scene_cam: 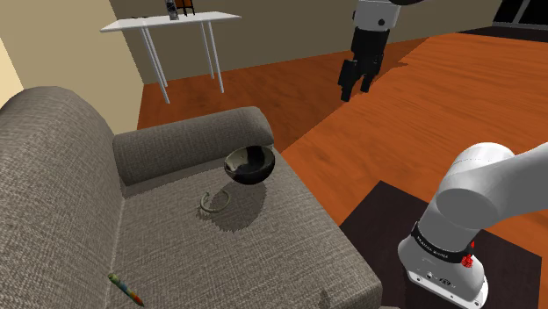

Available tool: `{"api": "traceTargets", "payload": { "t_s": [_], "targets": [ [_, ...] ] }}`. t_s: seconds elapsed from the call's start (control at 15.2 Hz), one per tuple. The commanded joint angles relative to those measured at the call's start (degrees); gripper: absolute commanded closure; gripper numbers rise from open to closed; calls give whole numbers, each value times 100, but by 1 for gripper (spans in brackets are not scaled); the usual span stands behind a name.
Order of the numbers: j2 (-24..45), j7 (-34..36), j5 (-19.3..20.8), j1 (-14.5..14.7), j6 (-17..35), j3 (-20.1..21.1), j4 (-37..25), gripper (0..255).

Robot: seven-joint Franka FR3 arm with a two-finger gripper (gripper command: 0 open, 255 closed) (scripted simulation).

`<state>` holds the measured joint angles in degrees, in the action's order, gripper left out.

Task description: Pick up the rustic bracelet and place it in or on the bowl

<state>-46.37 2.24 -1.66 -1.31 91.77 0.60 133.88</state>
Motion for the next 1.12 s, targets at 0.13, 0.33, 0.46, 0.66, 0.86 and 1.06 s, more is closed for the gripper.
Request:
{"api": "traceTargets", "payload": {
  "t_s": [0.13, 0.33, 0.46, 0.66, 0.86, 1.06],
  "targets": [
    [207, 138, -106, 84, 255, 187, 53, 0],
    [561, 342, -244, 205, 637, 466, 85, 0],
    [825, 477, -321, 279, 888, 653, 74, 0],
    [1260, 679, -408, 374, 1255, 933, 7, 0],
    [1736, 890, -449, 455, 1605, 1211, -117, 0],
    [2250, 1116, -436, 523, 1931, 1483, -300, 0]
  ]
}}
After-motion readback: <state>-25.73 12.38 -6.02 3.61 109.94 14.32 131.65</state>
